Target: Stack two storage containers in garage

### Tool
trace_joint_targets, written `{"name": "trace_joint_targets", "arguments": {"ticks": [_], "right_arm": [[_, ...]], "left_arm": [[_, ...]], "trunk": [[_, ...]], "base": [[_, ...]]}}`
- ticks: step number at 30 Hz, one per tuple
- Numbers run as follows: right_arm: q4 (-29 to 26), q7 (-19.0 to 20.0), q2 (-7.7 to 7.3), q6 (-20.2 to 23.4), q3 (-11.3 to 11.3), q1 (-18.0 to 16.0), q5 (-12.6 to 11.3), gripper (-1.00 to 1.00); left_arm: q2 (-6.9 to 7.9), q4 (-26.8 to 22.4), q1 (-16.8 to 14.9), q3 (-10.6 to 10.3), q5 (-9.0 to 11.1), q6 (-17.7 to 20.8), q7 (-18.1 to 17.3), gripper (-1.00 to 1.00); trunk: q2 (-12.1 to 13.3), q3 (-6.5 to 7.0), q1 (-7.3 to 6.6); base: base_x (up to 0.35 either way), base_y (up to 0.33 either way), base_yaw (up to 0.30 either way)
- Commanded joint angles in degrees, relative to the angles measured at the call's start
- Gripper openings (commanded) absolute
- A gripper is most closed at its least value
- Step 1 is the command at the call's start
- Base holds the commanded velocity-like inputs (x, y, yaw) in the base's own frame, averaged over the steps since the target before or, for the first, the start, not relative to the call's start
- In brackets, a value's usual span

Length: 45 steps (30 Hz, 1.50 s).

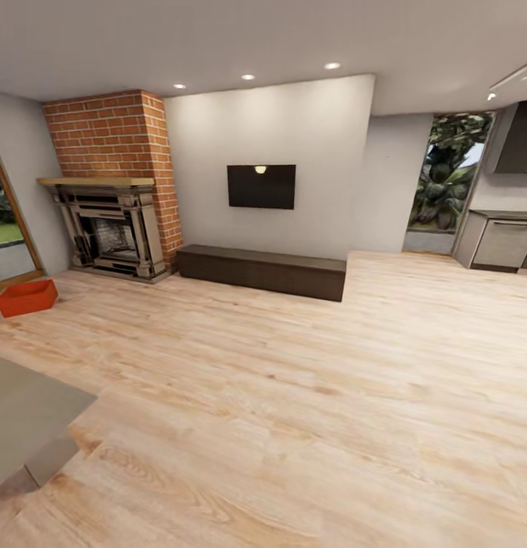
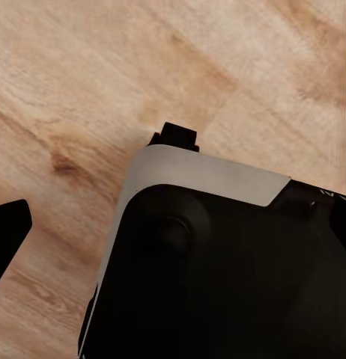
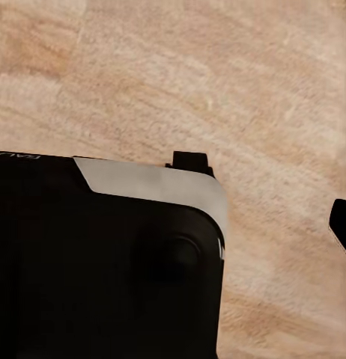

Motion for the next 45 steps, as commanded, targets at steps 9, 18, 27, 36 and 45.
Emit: {"name": "trace_joint_targets", "arguments": {"ticks": [9, 18, 27, 36, 45], "right_arm": [[0.17, 0.16, -0.12, -0.41, 0.35, -0.08, -0.61, 1.00], [0.17, 0.16, -0.14, -0.38, 0.33, -0.08, -0.69, 1.00], [0.17, 0.16, -0.25, -0.38, 0.42, -0.08, -0.43, 1.00], [0.17, 0.16, -0.31, -0.33, 0.58, -0.08, -0.23, 1.00], [0.17, 0.16, -0.27, -0.34, 0.54, -0.08, -0.20, 1.00]], "left_arm": [[0.01, -0.15, -0.01, -0.36, 0.40, 0.36, 0.22, 1.00], [0.01, -0.15, 0.00, -0.37, 0.40, 0.36, 0.22, 1.00], [-0.03, -0.15, 0.00, -0.36, 0.36, 0.36, 0.22, 1.00], [-0.05, -0.15, -0.01, -0.36, 0.36, 0.36, 0.22, 1.00], [0.01, -0.15, 0.00, -0.38, 0.40, 0.36, 0.22, 1.00]], "trunk": [[-0.03, -0.06, 0.03], [-0.03, -0.06, 0.03], [-0.03, -0.06, 0.03], [-0.03, -0.06, 0.03], [-0.03, -0.06, 0.03]], "base": [[0.325, 0.000, 0.129], [0.325, 0.000, 0.251], [0.326, 0.000, 0.042], [0.326, 0.000, 0.001], [0.326, 0.000, 0.000]]}}
